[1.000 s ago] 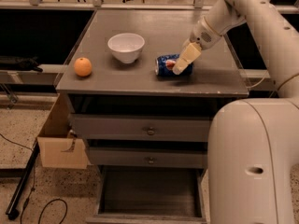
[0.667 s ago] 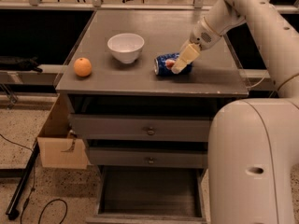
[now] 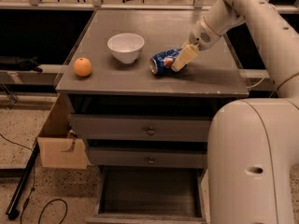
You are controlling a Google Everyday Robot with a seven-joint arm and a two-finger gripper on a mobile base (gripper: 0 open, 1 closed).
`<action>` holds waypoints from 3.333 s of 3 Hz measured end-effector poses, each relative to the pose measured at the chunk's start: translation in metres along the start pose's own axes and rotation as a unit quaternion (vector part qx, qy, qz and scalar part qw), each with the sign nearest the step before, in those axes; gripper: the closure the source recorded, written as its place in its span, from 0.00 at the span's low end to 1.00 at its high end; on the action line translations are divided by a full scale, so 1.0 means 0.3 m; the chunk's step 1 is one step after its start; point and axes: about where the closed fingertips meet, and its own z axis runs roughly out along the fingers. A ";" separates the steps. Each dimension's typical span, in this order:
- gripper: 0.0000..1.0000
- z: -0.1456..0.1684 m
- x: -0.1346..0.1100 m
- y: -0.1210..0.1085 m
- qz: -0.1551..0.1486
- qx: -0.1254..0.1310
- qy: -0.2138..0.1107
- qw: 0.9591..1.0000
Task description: Place pepsi can into bottom drawer
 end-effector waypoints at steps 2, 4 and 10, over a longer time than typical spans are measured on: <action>1.00 0.000 0.000 0.000 0.000 0.000 0.000 1.000; 1.00 -0.083 0.047 0.033 0.048 0.022 -0.008 0.999; 1.00 -0.193 0.437 0.545 0.158 0.044 -0.055 0.985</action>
Offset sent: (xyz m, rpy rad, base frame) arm 0.0000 0.0000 0.0000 0.0000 0.0000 0.0000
